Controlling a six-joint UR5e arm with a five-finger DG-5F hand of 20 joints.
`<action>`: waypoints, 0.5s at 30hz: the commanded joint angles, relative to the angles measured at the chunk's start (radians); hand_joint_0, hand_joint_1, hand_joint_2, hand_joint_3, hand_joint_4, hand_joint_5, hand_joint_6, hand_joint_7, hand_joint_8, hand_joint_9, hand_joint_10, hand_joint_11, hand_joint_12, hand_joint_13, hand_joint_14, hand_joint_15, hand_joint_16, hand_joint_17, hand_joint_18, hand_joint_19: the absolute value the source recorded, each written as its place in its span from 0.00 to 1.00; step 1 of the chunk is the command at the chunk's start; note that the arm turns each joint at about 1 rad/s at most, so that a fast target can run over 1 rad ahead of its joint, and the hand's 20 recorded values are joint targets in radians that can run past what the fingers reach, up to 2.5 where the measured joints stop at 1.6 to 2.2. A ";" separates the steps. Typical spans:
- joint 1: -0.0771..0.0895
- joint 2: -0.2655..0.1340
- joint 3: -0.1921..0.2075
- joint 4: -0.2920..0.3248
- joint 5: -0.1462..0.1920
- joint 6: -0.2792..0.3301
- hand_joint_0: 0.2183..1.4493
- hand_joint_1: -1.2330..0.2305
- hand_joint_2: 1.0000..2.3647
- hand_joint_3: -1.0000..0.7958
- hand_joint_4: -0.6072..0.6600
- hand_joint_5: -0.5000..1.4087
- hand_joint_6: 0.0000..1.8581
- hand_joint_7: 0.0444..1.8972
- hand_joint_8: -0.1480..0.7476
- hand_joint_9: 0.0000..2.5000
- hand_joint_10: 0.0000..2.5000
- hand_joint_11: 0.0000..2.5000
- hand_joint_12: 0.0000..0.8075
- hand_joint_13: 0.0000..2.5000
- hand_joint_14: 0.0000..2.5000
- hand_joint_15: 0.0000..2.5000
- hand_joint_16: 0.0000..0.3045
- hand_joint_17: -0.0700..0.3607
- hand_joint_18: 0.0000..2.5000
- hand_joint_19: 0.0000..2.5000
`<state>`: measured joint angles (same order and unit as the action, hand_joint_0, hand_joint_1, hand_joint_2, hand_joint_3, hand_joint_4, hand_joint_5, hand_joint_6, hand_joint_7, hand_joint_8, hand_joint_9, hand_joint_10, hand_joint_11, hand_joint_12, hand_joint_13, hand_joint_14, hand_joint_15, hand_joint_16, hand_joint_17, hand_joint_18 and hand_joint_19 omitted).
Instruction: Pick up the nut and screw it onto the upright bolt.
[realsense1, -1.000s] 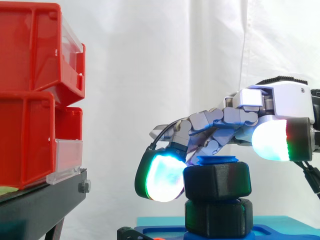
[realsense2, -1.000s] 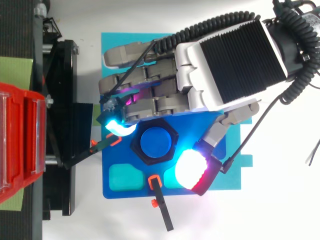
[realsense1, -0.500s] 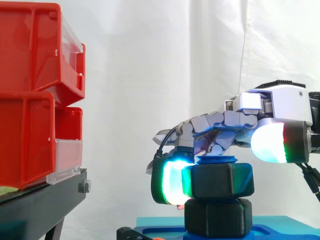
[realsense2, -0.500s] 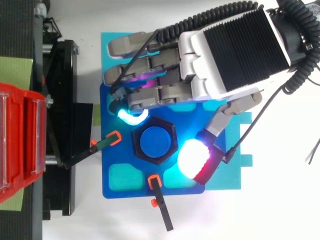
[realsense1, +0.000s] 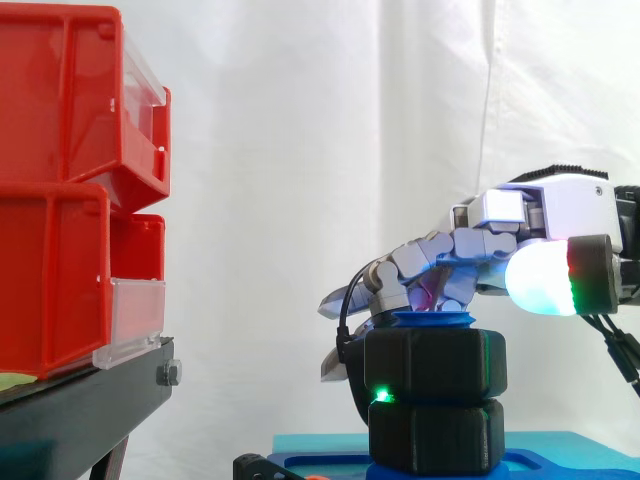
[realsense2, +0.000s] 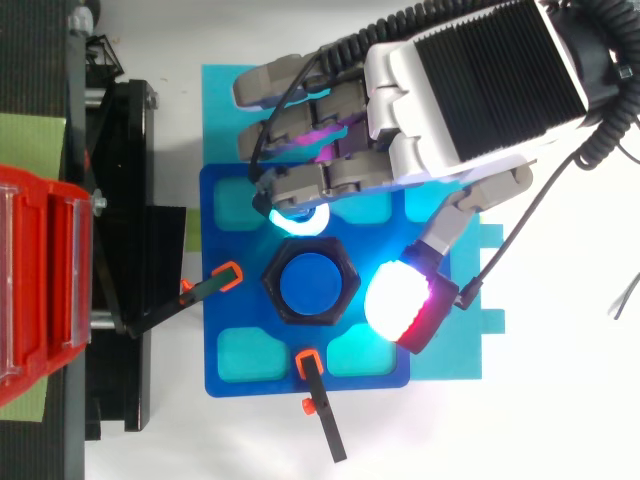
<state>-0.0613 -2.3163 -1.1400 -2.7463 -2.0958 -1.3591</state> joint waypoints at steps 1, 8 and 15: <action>-0.002 0.000 0.034 -0.041 -0.007 0.000 0.19 0.79 0.00 0.28 0.56 0.31 0.28 0.71 0.43 0.46 0.00 0.00 0.30 0.27 0.00 0.00 0.08 0.29 0.16 0.00; -0.008 0.000 0.094 -0.122 -0.013 -0.021 0.19 0.84 0.00 0.28 0.62 0.29 0.27 0.67 0.48 0.42 0.00 0.00 0.34 0.25 0.00 0.00 0.09 0.31 0.12 0.00; -0.005 0.000 0.121 -0.122 -0.020 -0.028 0.19 0.87 0.00 0.28 0.69 0.25 0.27 0.52 0.48 0.38 0.00 0.00 0.36 0.23 0.00 0.00 0.10 0.32 0.10 0.00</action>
<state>-0.0672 -2.3163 -1.0250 -2.8733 -2.1142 -1.3854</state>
